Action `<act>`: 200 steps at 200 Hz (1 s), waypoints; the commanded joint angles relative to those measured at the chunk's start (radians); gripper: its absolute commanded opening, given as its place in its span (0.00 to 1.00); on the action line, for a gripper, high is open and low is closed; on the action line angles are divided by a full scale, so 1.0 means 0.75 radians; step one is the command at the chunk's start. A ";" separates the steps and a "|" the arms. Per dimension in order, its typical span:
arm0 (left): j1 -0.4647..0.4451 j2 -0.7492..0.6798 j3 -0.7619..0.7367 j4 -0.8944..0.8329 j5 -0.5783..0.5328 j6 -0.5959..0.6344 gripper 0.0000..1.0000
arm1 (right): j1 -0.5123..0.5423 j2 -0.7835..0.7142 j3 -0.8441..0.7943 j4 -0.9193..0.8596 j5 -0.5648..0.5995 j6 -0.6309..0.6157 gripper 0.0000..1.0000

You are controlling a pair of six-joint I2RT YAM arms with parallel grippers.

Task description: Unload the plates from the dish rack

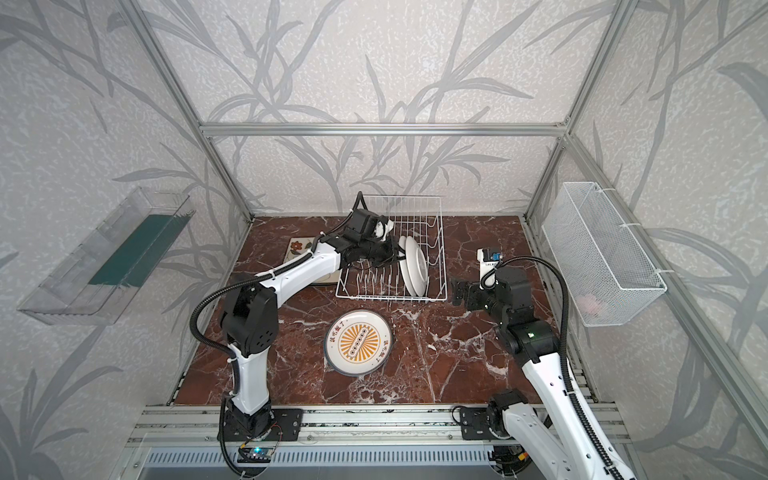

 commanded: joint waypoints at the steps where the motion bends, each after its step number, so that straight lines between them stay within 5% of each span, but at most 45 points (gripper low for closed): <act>1: 0.008 0.001 -0.001 0.021 -0.017 -0.043 0.04 | -0.010 -0.001 -0.001 0.023 -0.015 0.005 0.99; 110: -0.019 0.014 -0.024 0.245 0.096 -0.196 0.00 | -0.022 0.020 0.012 0.035 -0.038 0.004 0.99; 200: -0.022 -0.069 0.038 0.167 0.073 -0.152 0.00 | -0.030 0.022 0.015 0.043 -0.055 0.003 0.99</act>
